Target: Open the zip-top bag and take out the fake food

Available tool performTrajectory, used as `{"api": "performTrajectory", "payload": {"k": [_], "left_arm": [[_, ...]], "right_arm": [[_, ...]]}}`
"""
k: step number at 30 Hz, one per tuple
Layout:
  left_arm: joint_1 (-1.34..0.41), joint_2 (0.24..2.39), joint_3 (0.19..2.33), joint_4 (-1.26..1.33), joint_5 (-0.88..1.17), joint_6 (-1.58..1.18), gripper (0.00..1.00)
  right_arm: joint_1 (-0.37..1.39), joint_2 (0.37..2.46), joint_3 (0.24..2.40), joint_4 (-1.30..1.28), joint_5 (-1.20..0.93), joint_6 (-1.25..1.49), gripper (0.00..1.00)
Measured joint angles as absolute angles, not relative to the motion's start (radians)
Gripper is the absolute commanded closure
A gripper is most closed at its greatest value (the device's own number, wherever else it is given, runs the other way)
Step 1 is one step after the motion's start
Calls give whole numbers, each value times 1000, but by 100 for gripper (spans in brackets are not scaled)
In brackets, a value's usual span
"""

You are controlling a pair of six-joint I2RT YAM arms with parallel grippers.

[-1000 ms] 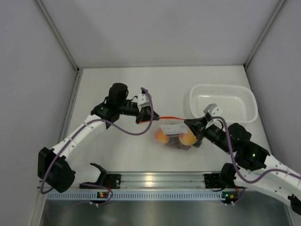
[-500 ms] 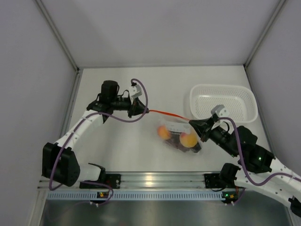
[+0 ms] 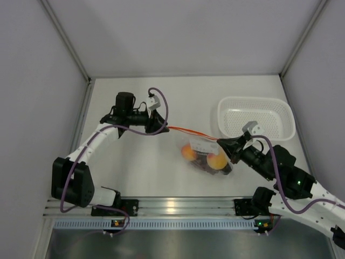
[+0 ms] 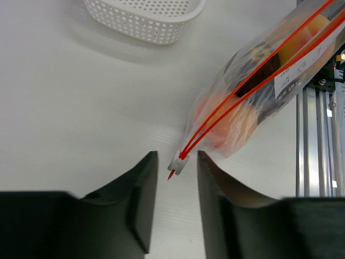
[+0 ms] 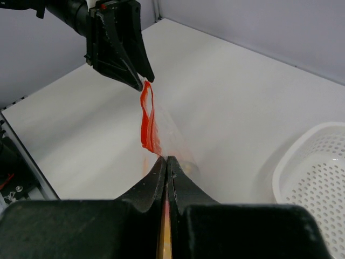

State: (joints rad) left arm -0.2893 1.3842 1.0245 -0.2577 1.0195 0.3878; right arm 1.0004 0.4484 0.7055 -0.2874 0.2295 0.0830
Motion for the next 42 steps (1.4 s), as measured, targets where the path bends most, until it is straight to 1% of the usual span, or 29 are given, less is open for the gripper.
{"api": "performTrajectory", "payload": {"k": [2, 4, 6, 14, 19, 31, 36, 38, 39, 40, 42], "left_arm": [[-279, 1385, 1024, -262, 1049, 376, 41], [-274, 1382, 1025, -262, 1076, 367, 36], [-281, 1377, 1029, -264, 1078, 360, 34], [-429, 1372, 1145, -262, 1032, 340, 34], [-522, 1372, 1164, -259, 1017, 350, 36], [-537, 1372, 1161, -259, 1026, 364, 39], [-538, 1372, 1134, -260, 1058, 370, 45], [-540, 1375, 1129, -261, 1061, 370, 51], [-542, 1378, 1129, -261, 1061, 370, 55], [-545, 1383, 1129, -260, 1058, 369, 65], [-554, 1397, 1129, -261, 1046, 366, 76]], "right_arm": [[1000, 447, 701, -282, 218, 83, 100], [1000, 449, 698, -280, 203, 83, 100], [1000, 452, 693, -278, 184, 83, 100], [1000, 461, 686, -277, 118, 80, 100], [1000, 474, 686, -276, 102, 80, 100], [1000, 483, 686, -272, 85, 80, 100], [1000, 488, 686, -268, 85, 80, 100], [1000, 490, 686, -265, 85, 80, 100], [1000, 491, 686, -261, 85, 80, 100], [1000, 491, 686, -257, 84, 80, 100], [1000, 491, 686, -251, 83, 80, 100]]}}
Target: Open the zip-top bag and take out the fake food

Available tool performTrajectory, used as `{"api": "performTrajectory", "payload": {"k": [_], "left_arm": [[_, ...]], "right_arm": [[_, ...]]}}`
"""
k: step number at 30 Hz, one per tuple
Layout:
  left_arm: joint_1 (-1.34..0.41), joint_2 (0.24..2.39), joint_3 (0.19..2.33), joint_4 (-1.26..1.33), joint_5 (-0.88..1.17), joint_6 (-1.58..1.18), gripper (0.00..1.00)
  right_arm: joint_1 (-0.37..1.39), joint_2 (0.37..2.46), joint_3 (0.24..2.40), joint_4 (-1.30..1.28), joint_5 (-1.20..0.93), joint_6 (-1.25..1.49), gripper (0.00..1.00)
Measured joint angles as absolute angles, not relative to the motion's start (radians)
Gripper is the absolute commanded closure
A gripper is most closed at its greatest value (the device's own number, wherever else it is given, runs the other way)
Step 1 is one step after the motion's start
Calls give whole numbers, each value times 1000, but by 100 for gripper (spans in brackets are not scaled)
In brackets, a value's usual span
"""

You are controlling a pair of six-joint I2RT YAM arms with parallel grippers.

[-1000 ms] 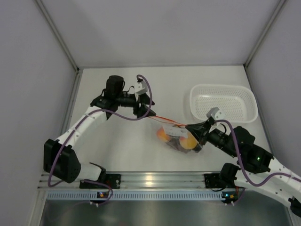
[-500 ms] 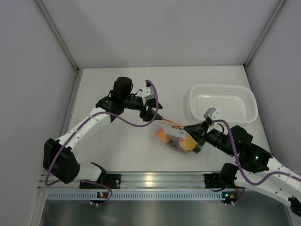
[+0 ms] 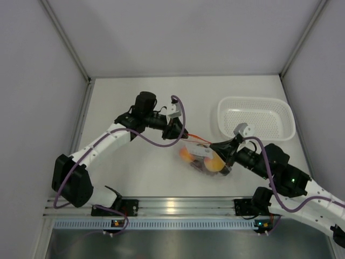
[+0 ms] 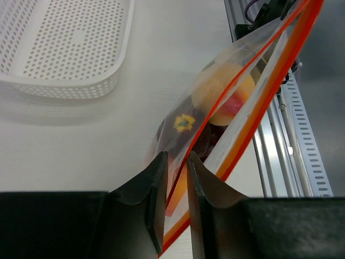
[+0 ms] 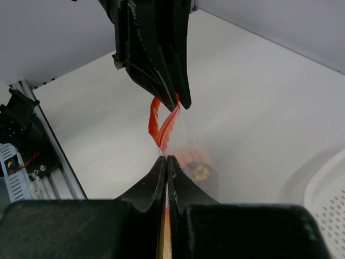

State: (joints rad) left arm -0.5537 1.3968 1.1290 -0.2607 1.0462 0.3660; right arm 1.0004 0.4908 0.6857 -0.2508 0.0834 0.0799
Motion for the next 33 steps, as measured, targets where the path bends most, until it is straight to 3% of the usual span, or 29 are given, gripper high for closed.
{"api": "performTrajectory", "payload": {"k": [4, 8, 10, 16, 18, 23, 28, 33], "left_arm": [[-574, 1438, 1129, -260, 1015, 364, 100], [-588, 1450, 1130, -260, 974, 356, 100], [-591, 1445, 1134, -260, 942, 344, 100], [-590, 1424, 1175, -263, 630, 247, 100], [-591, 1417, 1192, -265, 489, 206, 100], [-590, 1396, 1240, -320, 124, 147, 100], [-587, 1391, 1318, -401, -176, 69, 100], [-581, 1365, 1335, -427, -198, -27, 100]], "right_arm": [[1000, 484, 668, -226, 77, 80, 100], [1000, 479, 659, -224, 78, 79, 98], [1000, 482, 659, -224, 89, 80, 87], [1000, 527, 659, -196, 132, 82, 70], [1000, 552, 659, -191, 143, 87, 52], [1000, 598, 659, -173, 197, 104, 32], [1000, 655, 670, -150, 289, 164, 26], [1000, 763, 714, -142, 422, 306, 24]]}}
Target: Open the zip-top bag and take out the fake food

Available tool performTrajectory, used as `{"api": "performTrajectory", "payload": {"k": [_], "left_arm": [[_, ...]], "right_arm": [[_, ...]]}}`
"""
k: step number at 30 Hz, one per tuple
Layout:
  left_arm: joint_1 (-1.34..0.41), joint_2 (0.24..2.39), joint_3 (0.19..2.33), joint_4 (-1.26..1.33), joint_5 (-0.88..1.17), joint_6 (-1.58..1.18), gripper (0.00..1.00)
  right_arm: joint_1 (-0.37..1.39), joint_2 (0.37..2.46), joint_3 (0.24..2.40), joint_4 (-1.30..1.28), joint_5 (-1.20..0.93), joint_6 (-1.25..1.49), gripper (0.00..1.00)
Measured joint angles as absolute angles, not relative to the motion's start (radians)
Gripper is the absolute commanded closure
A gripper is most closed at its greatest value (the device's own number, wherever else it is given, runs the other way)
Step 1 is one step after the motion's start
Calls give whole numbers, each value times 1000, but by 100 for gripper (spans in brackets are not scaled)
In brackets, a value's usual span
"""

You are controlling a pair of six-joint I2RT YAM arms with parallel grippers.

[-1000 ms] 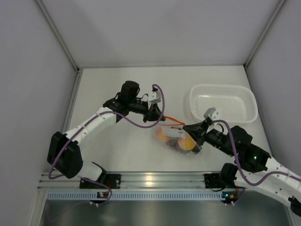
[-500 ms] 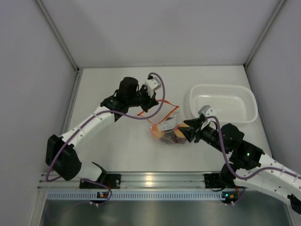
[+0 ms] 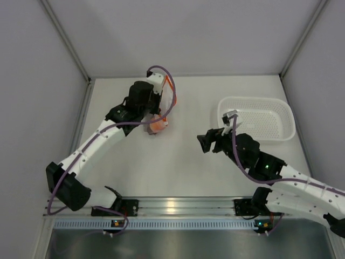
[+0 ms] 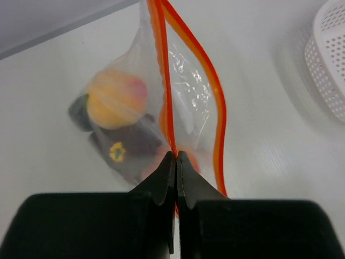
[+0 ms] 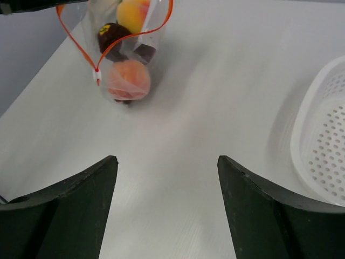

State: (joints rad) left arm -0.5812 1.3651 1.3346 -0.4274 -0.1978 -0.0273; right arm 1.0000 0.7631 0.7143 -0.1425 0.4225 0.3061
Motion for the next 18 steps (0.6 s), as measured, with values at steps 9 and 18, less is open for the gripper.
{"api": "performTrajectory", "payload": {"k": [9, 18], "left_arm": [[-580, 1486, 1388, -435, -61, -135, 100], [-588, 1681, 1394, -428, 100, -320, 100]], "right_arm": [[902, 908, 719, -151, 420, 564, 22], [671, 974, 613, -12, 200, 809, 23]]}}
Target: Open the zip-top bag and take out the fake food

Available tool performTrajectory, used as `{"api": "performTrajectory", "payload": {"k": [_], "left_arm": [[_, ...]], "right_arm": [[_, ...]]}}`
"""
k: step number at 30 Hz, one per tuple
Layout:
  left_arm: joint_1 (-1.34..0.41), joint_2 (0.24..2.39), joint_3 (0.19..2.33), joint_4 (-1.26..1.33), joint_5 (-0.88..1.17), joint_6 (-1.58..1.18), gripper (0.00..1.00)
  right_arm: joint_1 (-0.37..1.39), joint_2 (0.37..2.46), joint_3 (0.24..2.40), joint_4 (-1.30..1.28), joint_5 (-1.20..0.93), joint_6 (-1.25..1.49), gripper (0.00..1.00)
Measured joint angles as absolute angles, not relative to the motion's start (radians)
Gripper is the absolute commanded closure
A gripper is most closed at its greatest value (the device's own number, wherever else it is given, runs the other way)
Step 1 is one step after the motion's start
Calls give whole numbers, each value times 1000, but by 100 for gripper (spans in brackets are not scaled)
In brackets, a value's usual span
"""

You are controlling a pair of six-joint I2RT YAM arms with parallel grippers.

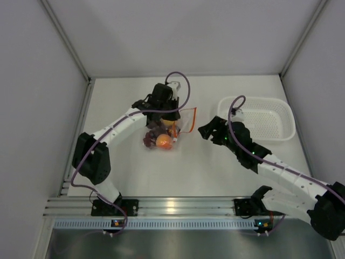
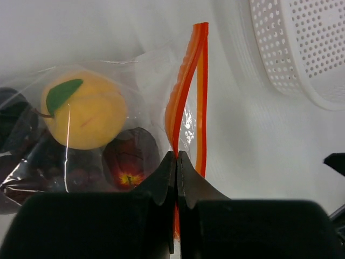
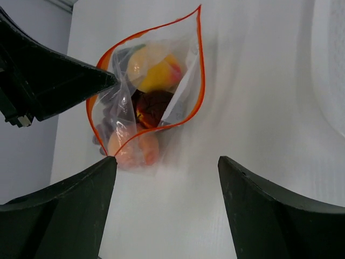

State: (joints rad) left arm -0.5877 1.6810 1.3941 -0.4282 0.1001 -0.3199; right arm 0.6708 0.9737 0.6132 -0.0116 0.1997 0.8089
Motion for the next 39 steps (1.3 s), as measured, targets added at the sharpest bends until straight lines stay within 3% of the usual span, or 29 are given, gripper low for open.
{"api": "performTrajectory", "payload": {"k": [8, 21, 24, 25, 31, 39], "left_arm": [[-625, 1682, 1385, -370, 142, -414, 100], [-636, 1578, 1322, -335, 133, -452, 100], [-635, 1568, 1319, -331, 104, -451, 100], [-633, 1563, 1316, -330, 89, -451, 100], [-611, 1458, 1275, -330, -80, -422, 100], [-536, 1282, 1212, -367, -197, -391, 100]], "right_arm": [[669, 1206, 642, 89, 149, 927, 17], [679, 1540, 760, 270, 126, 1036, 17], [710, 1581, 797, 267, 150, 1028, 24], [722, 1587, 803, 266, 156, 1023, 29], [756, 1549, 785, 203, 225, 955, 37], [764, 1228, 638, 83, 351, 863, 48]]}}
